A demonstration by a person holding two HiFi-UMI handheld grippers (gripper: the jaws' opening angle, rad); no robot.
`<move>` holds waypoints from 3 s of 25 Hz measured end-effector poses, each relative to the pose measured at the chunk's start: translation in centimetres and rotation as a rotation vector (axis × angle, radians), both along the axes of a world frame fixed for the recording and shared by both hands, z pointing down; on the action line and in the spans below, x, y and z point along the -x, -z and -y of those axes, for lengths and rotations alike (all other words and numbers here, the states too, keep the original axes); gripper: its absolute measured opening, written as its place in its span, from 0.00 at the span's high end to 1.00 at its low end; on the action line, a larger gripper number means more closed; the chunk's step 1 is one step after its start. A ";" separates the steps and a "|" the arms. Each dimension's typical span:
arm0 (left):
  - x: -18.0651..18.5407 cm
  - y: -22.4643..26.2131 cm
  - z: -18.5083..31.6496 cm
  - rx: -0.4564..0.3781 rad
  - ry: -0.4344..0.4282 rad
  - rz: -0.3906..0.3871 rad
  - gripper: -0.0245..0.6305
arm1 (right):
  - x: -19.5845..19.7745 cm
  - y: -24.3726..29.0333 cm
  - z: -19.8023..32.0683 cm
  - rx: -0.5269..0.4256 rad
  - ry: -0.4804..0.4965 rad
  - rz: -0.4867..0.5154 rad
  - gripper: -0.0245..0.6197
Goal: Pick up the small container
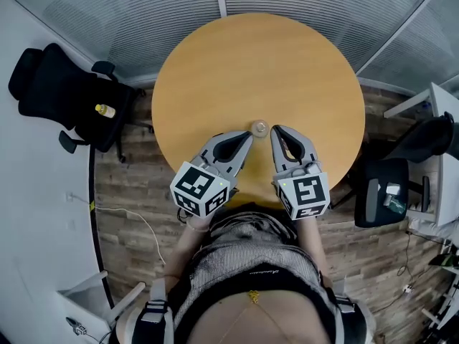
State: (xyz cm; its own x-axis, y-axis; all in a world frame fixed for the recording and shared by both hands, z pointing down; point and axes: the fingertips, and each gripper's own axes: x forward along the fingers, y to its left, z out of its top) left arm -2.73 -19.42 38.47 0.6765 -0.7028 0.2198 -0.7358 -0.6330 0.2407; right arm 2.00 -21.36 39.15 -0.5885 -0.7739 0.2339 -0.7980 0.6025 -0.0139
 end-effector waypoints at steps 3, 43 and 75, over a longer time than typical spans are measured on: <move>0.0 0.0 0.2 -0.007 0.002 0.008 0.96 | 0.1 0.0 0.1 -0.003 0.012 0.002 0.93; -0.5 -2.3 1.2 0.040 -0.026 -0.004 0.96 | -0.3 -3.1 1.5 0.067 0.094 0.092 0.93; 1.1 -7.0 2.8 0.184 -0.039 0.001 0.96 | -0.6 -19.1 3.6 0.290 0.075 -0.096 0.93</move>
State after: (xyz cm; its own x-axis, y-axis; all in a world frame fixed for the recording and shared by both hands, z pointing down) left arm -3.85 -22.19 45.49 0.7019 -0.6241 0.3433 -0.7122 -0.6060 0.3544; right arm 2.62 -24.95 58.25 -0.6057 -0.6226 0.4955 -0.7577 0.6414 -0.1204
